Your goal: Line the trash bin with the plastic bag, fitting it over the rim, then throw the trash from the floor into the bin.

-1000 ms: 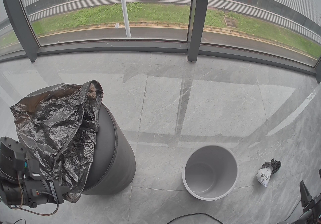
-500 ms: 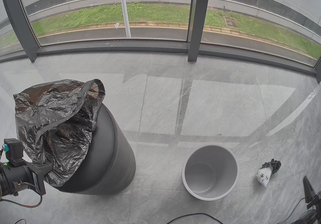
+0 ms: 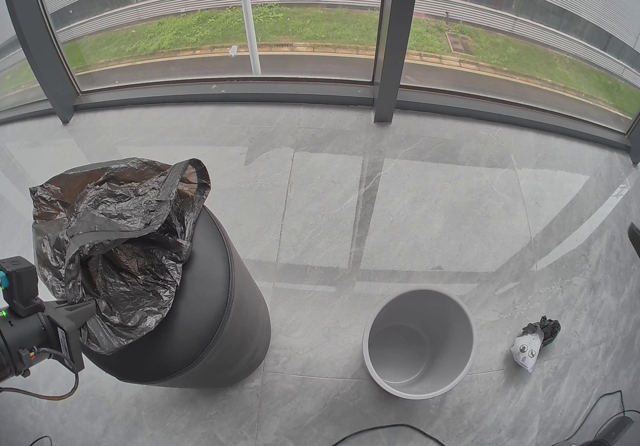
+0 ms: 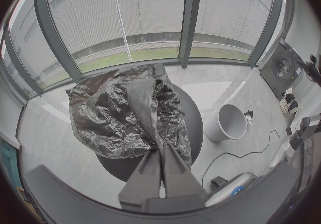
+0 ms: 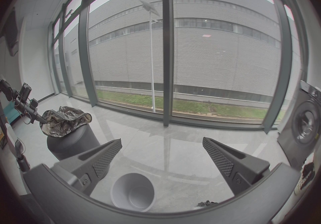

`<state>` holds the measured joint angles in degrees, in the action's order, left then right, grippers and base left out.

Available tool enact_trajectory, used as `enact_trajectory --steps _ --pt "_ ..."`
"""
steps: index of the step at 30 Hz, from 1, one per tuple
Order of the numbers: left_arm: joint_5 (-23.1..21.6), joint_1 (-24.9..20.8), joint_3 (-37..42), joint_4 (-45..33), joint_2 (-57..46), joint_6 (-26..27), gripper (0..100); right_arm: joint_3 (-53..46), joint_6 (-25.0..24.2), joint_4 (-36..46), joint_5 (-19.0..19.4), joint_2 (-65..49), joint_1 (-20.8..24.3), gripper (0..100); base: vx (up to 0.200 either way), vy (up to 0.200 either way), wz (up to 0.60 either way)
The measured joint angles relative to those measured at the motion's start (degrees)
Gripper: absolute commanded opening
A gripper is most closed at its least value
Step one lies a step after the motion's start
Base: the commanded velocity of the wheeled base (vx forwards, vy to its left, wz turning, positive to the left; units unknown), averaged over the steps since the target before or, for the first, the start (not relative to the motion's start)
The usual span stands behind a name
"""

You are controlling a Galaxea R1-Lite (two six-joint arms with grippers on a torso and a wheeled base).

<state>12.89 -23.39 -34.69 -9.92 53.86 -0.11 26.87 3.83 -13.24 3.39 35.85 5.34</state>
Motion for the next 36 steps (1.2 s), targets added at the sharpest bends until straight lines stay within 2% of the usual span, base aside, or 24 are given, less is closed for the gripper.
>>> enact_trajectory --steps 7,15,21,26,30,33,36 --pt "0.82 -0.77 -1.68 6.78 0.96 2.82 0 12.13 1.74 -4.19 1.34 19.43 7.34 100 0.000 0.000 0.00" --pt "1.56 -2.56 -6.67 17.12 5.34 5.50 0 25.59 2.40 -10.40 1.94 42.18 18.42 100 0.000 0.000 0.00" --pt "2.11 -5.79 -11.17 24.54 11.33 7.08 0 32.78 2.52 -14.42 1.94 57.89 25.88 100 0.000 0.000 0.00" --pt "2.49 -9.59 -10.12 28.04 13.40 7.98 0 34.87 2.63 -17.10 1.85 64.26 29.79 100 0.000 0.000 0.00" --pt "2.61 -10.37 -6.73 27.38 11.68 8.16 0 35.69 2.71 -17.71 1.78 65.88 31.10 100 0.000 0.000 0.00" --pt "2.52 -8.61 -4.13 26.21 8.90 8.07 0 36.08 2.73 -18.20 1.72 66.44 31.70 100 0.000 0.000 0.00" --pt "1.65 -4.68 -1.99 25.42 5.95 7.85 0 36.24 2.73 -18.88 1.73 66.66 32.11 100 0.000 0.000 0.00"
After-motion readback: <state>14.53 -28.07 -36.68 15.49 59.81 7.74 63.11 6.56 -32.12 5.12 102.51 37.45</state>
